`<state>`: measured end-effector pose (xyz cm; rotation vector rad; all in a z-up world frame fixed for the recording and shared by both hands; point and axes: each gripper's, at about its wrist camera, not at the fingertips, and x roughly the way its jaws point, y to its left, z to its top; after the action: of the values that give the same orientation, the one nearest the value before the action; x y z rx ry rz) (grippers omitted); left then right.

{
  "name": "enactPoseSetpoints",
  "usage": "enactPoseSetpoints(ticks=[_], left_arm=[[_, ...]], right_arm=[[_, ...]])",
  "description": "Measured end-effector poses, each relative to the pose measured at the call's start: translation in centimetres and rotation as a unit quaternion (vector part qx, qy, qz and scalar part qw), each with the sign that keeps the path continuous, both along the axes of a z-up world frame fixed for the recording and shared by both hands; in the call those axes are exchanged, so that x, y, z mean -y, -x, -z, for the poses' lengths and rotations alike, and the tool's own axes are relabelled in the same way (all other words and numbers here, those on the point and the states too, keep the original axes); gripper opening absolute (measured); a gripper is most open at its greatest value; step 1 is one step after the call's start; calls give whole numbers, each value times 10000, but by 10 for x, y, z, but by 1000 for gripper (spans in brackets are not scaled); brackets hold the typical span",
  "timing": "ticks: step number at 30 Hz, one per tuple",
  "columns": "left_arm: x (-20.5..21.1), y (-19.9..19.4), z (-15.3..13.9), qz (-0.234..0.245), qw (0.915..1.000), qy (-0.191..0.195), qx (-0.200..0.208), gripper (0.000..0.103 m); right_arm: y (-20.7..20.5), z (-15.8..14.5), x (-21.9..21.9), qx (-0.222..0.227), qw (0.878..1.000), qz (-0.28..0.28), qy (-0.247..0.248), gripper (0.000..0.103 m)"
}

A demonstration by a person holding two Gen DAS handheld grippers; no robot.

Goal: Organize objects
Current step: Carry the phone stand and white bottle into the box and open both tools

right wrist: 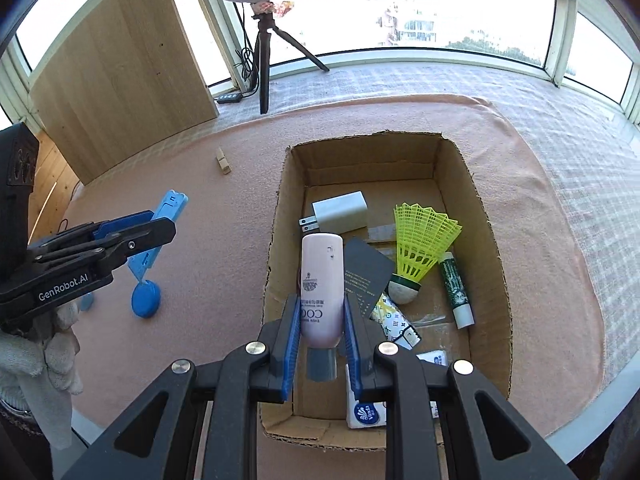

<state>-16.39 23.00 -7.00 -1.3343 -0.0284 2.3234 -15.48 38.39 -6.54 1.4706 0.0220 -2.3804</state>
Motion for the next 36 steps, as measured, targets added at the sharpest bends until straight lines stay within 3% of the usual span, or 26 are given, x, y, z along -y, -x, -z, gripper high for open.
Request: enactPoseSetpoints(ticks=[14, 32, 34, 36], left_arm=[[-99, -19, 2, 759, 9970, 160, -30, 39], [-122, -25, 1, 858, 9958, 319, -31, 42], [-120, -24, 1, 811, 9962, 315, 6, 54], [-117, -24, -1, 783, 9965, 304, -5, 56]], right_arm=[[-8, 8, -64, 39, 9983, 581, -29, 19], [-11, 9, -74, 79, 9982, 585, 37, 19], [-11, 10, -72, 111, 9985, 533, 44, 24], [-12, 10, -71, 102, 9985, 539, -12, 36]])
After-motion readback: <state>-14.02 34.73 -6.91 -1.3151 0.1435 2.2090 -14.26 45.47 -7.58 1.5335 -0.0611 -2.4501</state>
